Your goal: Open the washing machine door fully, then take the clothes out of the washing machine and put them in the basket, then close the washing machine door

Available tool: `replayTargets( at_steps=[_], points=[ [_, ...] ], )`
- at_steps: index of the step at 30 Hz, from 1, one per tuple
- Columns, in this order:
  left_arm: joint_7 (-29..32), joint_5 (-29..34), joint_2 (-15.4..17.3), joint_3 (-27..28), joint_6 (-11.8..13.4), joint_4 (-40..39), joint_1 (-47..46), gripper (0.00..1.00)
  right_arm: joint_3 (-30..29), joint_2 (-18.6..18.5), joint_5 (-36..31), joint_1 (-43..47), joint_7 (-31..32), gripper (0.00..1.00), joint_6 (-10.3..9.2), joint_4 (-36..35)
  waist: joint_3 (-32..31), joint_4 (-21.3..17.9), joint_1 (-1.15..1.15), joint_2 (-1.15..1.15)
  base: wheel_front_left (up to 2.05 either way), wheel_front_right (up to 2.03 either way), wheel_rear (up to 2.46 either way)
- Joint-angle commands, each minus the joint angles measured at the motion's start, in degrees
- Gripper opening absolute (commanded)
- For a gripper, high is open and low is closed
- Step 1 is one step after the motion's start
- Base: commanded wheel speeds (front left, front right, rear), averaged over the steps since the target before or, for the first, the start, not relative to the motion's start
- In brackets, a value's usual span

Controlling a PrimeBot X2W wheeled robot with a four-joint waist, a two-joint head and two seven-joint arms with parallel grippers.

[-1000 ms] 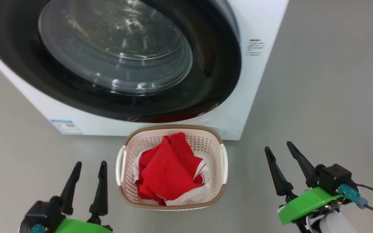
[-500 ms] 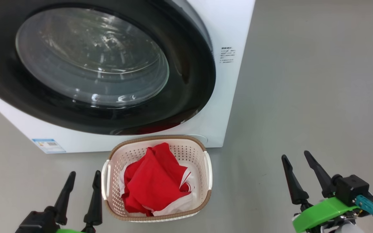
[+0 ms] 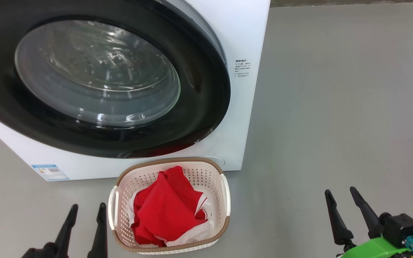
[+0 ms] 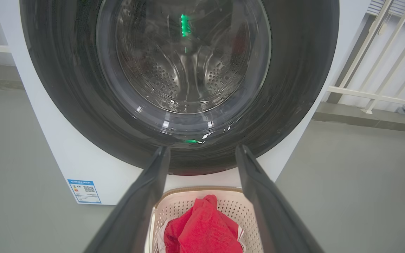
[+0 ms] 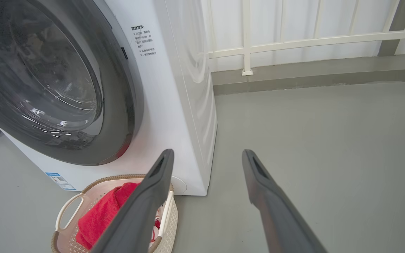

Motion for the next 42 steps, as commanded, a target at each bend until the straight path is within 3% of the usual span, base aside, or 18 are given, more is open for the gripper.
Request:
replayTargets(
  at_steps=[1,27,28,33,42],
  points=[
    [-0.3,0.4,1.1,2.2,-0.3,-1.7,-0.1,1.00,0.8,-0.3,-0.8,-0.2,-0.4,1.00,-0.05,-1.5,0.0,0.0,0.00,0.00,0.00,0.00,0.00],
    [-0.3,0.7,0.2,3.6,-0.3,-1.7,-0.4,1.00,0.6,0.4,-1.1,0.0,-0.4,1.00,-0.05,-1.6,0.4,0.2,0.00,0.00,0.00,0.00,0.00],
    [-0.3,0.5,0.2,3.6,-0.3,-1.7,-0.4,0.00,0.7,0.4,-1.1,-0.1,-0.4,0.00,-0.05,-1.7,0.5,0.2,0.00,0.00,0.00,0.00,0.00],
    [0.5,0.5,-1.2,0.8,0.1,3.2,0.8,0.00,-0.9,1.8,-0.1,0.4,0.0,0.00,0.01,3.0,0.5,0.2,0.00,0.00,0.00,0.00,0.00],
    [1.9,-4.9,-1.2,0.9,0.1,3.3,0.4,0.00,-1.0,1.6,5.1,0.0,1.2,0.00,0.01,2.8,0.0,0.2,0.09,0.00,0.00,0.00,0.00]
  ],
)
